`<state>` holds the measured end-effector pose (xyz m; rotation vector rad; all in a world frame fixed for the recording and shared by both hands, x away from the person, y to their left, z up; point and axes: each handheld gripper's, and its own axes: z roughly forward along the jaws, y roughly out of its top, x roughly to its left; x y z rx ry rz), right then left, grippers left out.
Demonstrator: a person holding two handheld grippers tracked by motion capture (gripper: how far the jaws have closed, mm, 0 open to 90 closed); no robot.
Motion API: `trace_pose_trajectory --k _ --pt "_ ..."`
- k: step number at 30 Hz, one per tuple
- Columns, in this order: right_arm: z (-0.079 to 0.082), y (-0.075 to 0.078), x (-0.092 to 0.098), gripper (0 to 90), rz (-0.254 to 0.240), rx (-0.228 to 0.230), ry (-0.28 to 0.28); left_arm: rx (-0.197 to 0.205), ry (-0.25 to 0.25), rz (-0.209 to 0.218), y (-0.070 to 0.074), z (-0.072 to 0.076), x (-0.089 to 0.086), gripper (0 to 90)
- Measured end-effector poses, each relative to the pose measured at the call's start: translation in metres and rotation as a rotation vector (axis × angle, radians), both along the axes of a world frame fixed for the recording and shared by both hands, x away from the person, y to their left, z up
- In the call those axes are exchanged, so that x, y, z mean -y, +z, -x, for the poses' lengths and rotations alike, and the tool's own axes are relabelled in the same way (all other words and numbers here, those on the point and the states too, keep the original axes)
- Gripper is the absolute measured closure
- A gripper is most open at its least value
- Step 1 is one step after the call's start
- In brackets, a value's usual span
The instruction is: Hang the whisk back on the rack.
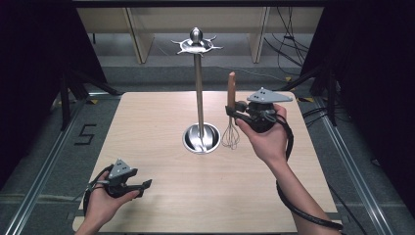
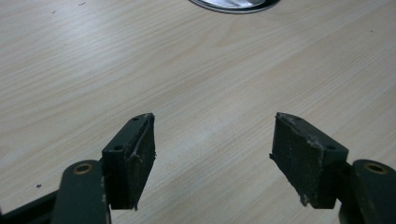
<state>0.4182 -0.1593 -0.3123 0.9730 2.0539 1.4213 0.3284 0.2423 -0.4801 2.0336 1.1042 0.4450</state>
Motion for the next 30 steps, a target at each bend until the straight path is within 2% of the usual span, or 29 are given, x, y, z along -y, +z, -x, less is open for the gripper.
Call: trace_pose_trajectory --k 1,3,6,7,9,12,13,15,16,17,18,19,22,26,27,29,30 --pt "0.0 0.0 0.0 69.8 0.001 0.001 -0.009 0.01 -0.009 -0.015 0.001 0.0 -0.001 29.6" --pt "-0.001 0.001 -0.001 69.8 0.008 0.016 0.004 0.009 -0.008 -0.013 0.001 0.0 -0.001 29.6" --pt "-0.001 0.001 -0.002 69.8 0.003 0.012 0.004 -0.001 0.003 0.004 0.0 0.0 0.0 29.6" --pt "0.0 0.001 -0.003 69.8 -0.001 0.005 -0.003 0.0 0.003 -0.008 0.0 0.0 0.0 29.6" --pt "-0.001 0.002 -0.003 69.8 -0.001 0.009 -0.001 0.0 0.002 0.002 0.0 0.0 0.0 29.6" --pt "-0.004 0.002 -0.003 69.8 0.008 0.021 0.005 0.01 -0.007 -0.011 0.001 0.0 -0.001 29.6" --pt "-0.003 0.002 -0.004 69.8 -0.004 -0.003 -0.005 0.009 -0.007 -0.01 0.001 0.0 -0.001 29.6" --pt "-0.006 0.002 -0.003 69.8 0.003 0.018 0.0 0.009 -0.008 -0.011 0.001 0.0 -0.001 29.6" --pt "-0.007 0.002 -0.003 69.8 -0.001 0.013 -0.008 0.002 -0.013 -0.012 0.001 0.0 -0.001 29.6" --pt "-0.009 0.003 -0.002 69.8 0.015 0.03 -0.007 0.002 -0.013 -0.012 0.001 0.0 -0.001 29.6" --pt "-0.009 0.003 -0.003 69.8 -0.009 0.006 -0.012 0.002 -0.012 -0.011 0.001 0.0 -0.001 29.6" --pt "-0.01 0.004 -0.002 69.8 0.001 0.009 -0.017 -0.001 -0.01 -0.007 0.001 0.0 -0.001 29.6" --pt "-0.014 0.004 -0.001 69.8 -0.011 0.005 -0.006 0.003 0.002 0.01 0.0 0.0 0.0 29.6" --pt "-0.018 0.005 0.0 69.8 0.005 0.004 0.0 0.0 -0.005 -0.005 0.001 0.0 -0.001 29.6" --pt "-0.02 0.006 0.0 69.8 0.019 0.023 0.006 0.001 0.001 0.005 0.0 0.0 0.0 29.6" --pt "-0.02 0.006 -0.001 69.8 0.001 0.008 0.004 0.009 0.002 -0.007 0.001 0.0 -0.001 29.6" --pt "-0.02 0.007 -0.001 69.8 0.005 0.002 0.001 -0.004 -0.003 -0.001 0.001 0.0 -0.001 29.6"
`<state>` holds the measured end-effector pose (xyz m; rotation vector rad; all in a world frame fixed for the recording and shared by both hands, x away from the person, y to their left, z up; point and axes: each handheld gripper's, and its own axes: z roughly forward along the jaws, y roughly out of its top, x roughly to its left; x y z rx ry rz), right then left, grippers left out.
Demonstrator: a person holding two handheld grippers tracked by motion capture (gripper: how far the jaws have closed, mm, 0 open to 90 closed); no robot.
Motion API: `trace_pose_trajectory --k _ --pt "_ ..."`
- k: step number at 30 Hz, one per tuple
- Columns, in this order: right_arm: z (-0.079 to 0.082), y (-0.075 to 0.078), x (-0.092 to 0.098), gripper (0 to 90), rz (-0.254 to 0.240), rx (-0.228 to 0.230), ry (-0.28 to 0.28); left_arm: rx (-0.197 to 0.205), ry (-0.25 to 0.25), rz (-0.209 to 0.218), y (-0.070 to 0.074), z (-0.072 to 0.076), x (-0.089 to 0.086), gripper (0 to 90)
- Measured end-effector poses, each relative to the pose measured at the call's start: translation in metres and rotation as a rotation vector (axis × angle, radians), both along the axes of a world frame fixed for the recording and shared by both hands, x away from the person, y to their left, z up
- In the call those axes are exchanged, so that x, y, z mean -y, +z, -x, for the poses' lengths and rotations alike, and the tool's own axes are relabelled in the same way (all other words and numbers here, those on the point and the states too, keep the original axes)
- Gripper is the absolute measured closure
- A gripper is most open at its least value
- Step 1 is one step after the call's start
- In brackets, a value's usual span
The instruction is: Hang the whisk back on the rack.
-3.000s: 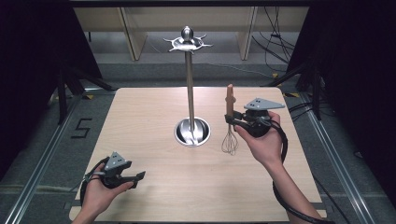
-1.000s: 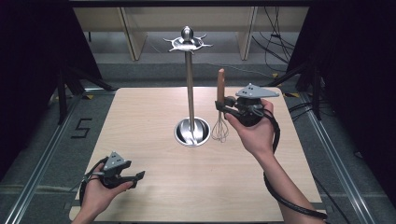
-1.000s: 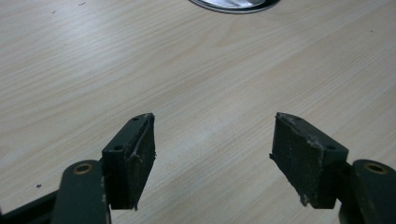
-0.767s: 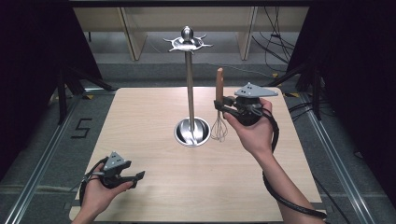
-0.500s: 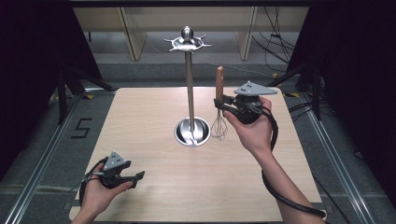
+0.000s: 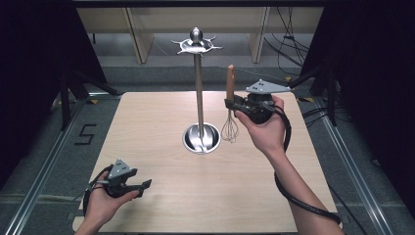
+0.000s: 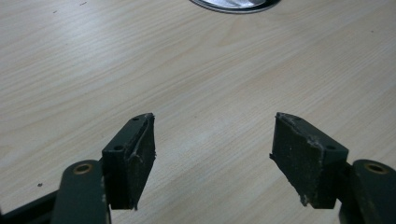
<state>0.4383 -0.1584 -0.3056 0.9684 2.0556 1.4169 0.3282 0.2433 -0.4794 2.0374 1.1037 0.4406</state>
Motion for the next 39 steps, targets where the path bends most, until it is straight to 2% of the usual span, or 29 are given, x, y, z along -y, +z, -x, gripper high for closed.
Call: trace_pose_trajectory --k 1,2,4,5,12,14,17,23,25,27,28,30,31,32,35,36,39 --pt "-0.001 0.0 0.001 69.8 0.006 0.007 0.006 0.01 0.0 -0.003 0.0 0.0 0.0 29.6" --pt "-0.001 0.001 0.0 69.8 -0.008 0.001 -0.004 0.006 0.003 0.004 0.0 0.0 0.0 29.6" --pt "-0.003 0.002 0.001 69.8 0.003 0.009 0.006 0.007 0.002 0.002 0.0 0.0 0.0 29.6" --pt "-0.003 0.002 0.0 69.8 -0.007 -0.003 0.002 0.005 0.002 0.006 0.0 0.0 0.0 29.6" --pt "-0.009 0.004 0.004 69.8 -0.003 -0.006 0.009 0.001 0.001 0.005 0.0 0.0 0.0 29.6" --pt "-0.009 0.005 0.004 69.8 -0.012 -0.01 -0.005 0.006 0.004 0.006 0.0 0.0 0.0 29.6" --pt "-0.012 0.007 0.006 69.8 0.01 -0.005 0.003 0.003 0.004 0.008 -0.001 0.0 0.0 29.6" --pt "-0.014 0.01 0.005 69.8 0.011 -0.011 -0.005 0.002 0.003 0.005 0.0 0.0 0.0 29.6" --pt "-0.017 0.011 0.006 69.8 0.016 -0.001 0.012 -0.004 -0.001 0.003 0.0 0.0 0.0 29.6" --pt "-0.015 0.013 0.005 69.8 0.01 -0.026 -0.005 0.0 0.001 0.005 0.0 0.0 0.0 29.6" --pt "-0.017 0.013 0.006 69.8 0.022 -0.01 0.008 0.003 0.003 0.006 0.0 0.0 0.0 29.6" --pt "-0.018 0.013 0.005 69.8 0.023 -0.019 0.002 0.012 -0.001 -0.003 0.0 0.0 0.0 29.6" --pt "-0.02 0.012 0.004 69.8 0.021 0.01 0.003 0.005 0.003 0.006 -0.001 0.0 0.0 29.6" --pt "-0.019 0.014 0.004 69.8 0.025 -0.014 0.008 0.001 0.003 0.008 -0.001 0.0 0.0 29.6" --pt "-0.022 0.014 0.003 69.8 0.018 -0.008 0.01 0.001 0.002 0.008 -0.001 0.0 0.0 29.6" --pt "-0.023 0.015 0.003 69.8 0.031 -0.008 0.019 0.007 0.009 0.006 -0.001 0.0 0.001 29.6" --pt "-0.023 0.018 0.001 69.8 0.031 -0.021 0.01 0.007 0.011 0.003 -0.001 0.001 0.001 29.7"
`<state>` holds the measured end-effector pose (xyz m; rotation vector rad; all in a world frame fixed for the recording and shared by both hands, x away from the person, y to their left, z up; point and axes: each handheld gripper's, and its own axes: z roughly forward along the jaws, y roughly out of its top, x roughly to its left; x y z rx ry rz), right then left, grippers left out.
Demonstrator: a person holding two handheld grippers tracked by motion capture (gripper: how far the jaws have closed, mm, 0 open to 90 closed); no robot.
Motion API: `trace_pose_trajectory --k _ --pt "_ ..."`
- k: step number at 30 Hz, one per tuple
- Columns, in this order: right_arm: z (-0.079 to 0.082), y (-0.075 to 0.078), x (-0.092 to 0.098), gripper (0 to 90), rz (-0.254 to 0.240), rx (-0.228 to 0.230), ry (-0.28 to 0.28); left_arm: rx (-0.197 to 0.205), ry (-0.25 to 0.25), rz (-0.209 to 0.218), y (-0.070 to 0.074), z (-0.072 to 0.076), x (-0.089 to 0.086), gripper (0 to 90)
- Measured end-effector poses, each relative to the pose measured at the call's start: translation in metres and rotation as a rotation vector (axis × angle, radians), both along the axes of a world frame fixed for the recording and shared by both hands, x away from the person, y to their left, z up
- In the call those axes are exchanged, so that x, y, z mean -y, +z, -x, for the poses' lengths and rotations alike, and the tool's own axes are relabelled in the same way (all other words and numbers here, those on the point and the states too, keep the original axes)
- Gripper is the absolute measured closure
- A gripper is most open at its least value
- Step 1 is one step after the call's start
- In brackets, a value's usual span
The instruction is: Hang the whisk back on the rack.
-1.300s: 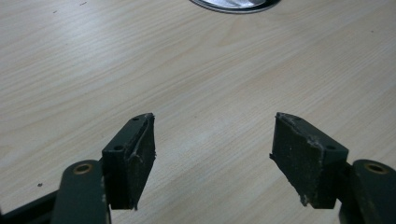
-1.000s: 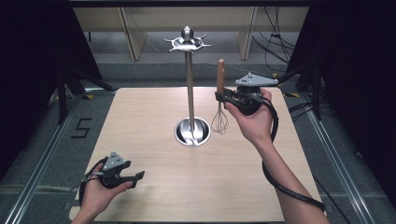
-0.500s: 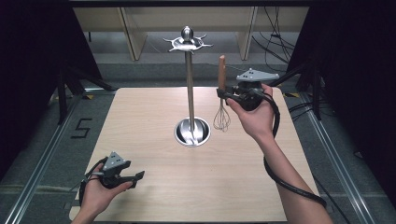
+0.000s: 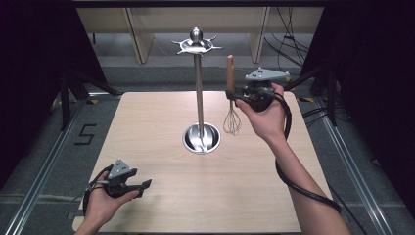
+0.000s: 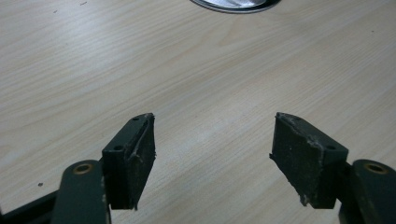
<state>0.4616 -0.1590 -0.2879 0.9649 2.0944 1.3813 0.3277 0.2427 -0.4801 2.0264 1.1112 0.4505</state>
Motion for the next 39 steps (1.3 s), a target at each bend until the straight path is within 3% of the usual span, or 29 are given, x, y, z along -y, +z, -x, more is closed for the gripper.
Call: trace_pose_trajectory --k 10,12,16,17,31,35,37,39 --pt "-0.009 0.009 -0.004 69.8 0.028 0.021 0.02 -0.001 -0.001 0.0 0.0 0.0 0.0 29.7" --pt "-0.01 0.011 -0.005 69.8 0.015 -0.012 0.018 0.0 -0.001 0.0 0.0 0.0 0.0 29.7" --pt "-0.014 0.013 -0.006 69.8 0.014 0.005 0.026 0.009 -0.01 -0.016 0.001 0.0 -0.001 29.7" --pt "-0.015 0.014 -0.006 69.8 0.013 -0.01 0.029 0.0 0.002 0.003 0.0 0.0 0.0 29.7" --pt "-0.021 0.023 -0.007 69.8 0.012 -0.01 0.051 0.0 -0.006 0.008 -0.001 0.0 0.0 29.7" --pt "-0.023 0.025 -0.007 69.9 0.015 -0.007 0.062 0.007 -0.018 -0.011 0.0 -0.001 -0.001 29.7" --pt "-0.024 0.026 -0.007 69.8 0.003 -0.02 0.069 -0.003 -0.007 0.008 -0.001 0.0 0.0 29.7" --pt "-0.025 0.027 -0.007 69.8 0.011 -0.013 0.077 -0.012 -0.011 -0.001 0.0 -0.001 -0.001 29.7"
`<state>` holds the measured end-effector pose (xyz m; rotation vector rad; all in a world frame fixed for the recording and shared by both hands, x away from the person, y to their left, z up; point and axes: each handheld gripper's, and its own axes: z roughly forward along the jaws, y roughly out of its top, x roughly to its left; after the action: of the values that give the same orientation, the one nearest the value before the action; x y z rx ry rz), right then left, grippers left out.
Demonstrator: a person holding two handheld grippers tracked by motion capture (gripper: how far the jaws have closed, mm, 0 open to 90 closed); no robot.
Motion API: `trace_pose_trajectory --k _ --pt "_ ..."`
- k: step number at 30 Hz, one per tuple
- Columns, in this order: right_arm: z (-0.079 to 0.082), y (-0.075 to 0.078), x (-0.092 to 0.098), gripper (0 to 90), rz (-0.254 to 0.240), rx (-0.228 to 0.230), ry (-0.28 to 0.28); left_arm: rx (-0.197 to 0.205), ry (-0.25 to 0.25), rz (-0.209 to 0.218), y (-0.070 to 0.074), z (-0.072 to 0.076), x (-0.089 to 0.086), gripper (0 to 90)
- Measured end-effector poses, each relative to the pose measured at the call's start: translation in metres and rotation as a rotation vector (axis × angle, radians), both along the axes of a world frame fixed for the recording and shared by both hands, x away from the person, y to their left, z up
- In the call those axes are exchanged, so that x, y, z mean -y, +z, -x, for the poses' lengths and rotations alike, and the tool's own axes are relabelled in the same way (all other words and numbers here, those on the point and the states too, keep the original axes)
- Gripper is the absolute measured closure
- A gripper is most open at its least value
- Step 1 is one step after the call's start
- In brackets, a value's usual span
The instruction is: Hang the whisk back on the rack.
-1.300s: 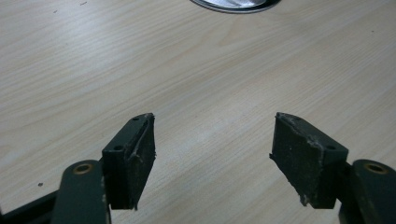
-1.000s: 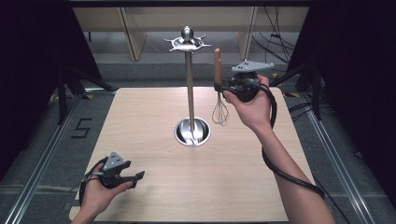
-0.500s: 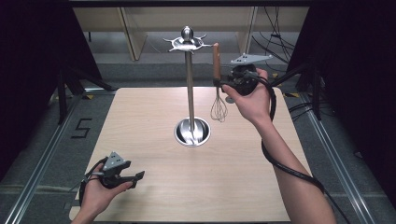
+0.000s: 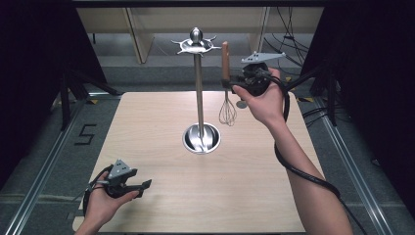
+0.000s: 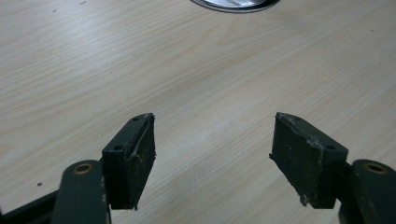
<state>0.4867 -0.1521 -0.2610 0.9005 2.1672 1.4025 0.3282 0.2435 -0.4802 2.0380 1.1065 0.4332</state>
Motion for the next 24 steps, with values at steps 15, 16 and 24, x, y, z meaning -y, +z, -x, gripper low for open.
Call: trace_pose_trajectory --k 15,16,24 --pt "-0.007 0.005 0.0 69.8 0.005 -0.046 0.071 -0.002 -0.003 0.0 0.0 0.0 0.0 29.7" --pt "-0.007 0.005 0.0 69.8 0.012 -0.052 0.068 -0.001 -0.002 0.0 0.0 0.0 0.0 29.7" --pt "-0.011 0.009 0.0 69.7 0.031 -0.067 0.107 -0.005 -0.007 -0.006 0.0 0.0 0.0 29.7"
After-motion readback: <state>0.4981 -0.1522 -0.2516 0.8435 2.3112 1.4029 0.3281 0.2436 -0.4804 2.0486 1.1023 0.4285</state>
